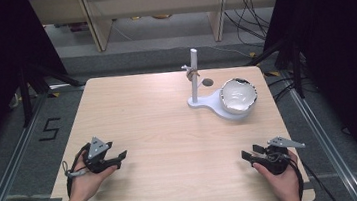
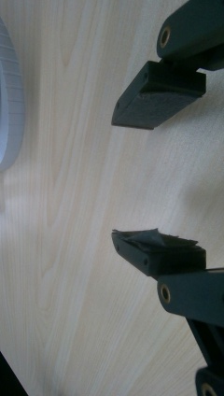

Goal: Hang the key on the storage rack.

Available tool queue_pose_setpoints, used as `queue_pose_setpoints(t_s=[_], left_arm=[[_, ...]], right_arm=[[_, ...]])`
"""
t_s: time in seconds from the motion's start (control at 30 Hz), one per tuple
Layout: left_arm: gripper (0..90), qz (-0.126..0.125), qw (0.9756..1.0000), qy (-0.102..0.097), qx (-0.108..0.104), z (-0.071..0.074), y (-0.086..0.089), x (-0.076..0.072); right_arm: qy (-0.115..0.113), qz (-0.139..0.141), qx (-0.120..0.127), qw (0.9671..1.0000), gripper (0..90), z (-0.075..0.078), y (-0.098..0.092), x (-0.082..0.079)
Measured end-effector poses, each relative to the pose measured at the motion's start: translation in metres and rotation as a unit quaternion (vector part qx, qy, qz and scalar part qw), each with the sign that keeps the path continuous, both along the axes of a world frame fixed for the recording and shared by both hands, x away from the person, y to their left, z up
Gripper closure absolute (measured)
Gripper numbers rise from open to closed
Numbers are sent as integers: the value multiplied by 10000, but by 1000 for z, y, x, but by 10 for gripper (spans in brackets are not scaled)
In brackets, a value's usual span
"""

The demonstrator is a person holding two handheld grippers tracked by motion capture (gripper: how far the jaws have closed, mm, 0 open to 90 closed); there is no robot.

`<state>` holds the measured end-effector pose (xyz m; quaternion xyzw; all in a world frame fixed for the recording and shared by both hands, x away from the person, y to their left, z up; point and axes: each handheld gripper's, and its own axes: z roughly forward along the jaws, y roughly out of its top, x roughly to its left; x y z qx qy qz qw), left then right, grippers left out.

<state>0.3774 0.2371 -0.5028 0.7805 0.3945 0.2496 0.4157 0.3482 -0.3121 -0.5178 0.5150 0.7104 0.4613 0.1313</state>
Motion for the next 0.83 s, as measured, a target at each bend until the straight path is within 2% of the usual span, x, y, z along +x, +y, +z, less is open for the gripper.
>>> queue_pose_setpoints(t_s=[0.07,0.1,0.13,0.17,0.2,0.23,0.3,0.33,0.37,0.4,0.47,0.5,0.6,0.63,0.77,0.83], left_arm=[[340,120,9997,-42,-208,-11,4,-6],[340,127,9996,-71,-240,-14,6,-7],[340,127,9996,-71,-240,-14,6,-7],[340,212,9990,-128,-371,-19,8,-10],[340,173,9990,-221,-355,-21,9,-11],[343,266,9988,-218,-362,-21,9,-12],[339,295,9982,-322,-417,-21,9,-15],[339,295,9982,-322,-417,-21,9,-15],[337,423,9976,-381,-392,-21,7,-19],[335,450,9974,-429,-368,-21,6,-20],[332,433,9974,-461,-355,-21,6,-21],[333,425,9973,-534,-278,-21,4,-22],[334,459,9973,-537,-186,-21,2,-23],[335,454,9972,-566,-154,-21,1,-23],[335,442,9969,-652,-59,-22,-1,-24],[335,455,9967,-675,-62,-22,-2,-25]], right_arm=[[-2,-8,-27,10000,387,0,0,0],[-113,53,-96,9999,387,-1,-1,1],[-113,53,-96,9999,387,-1,-1,1],[-19,11,-128,9999,388,1,-1,0],[41,7,-132,9999,388,1,-1,0],[40,4,-109,9999,388,1,-1,0],[36,-17,-83,10000,388,1,-1,0],[36,-17,-83,10000,388,1,-1,0],[35,12,-103,9999,388,1,-1,0],[-11,55,-66,10000,388,1,-1,0],[-39,39,-53,10000,388,0,-1,0],[-108,-4,-133,9999,388,-1,0,1],[-54,-60,-79,9999,389,-1,1,0],[-126,-16,-159,9998,389,-1,0,1],[-117,-35,-170,9998,389,-1,0,1],[-22,-33,-153,9999,389,0,-1,1]])
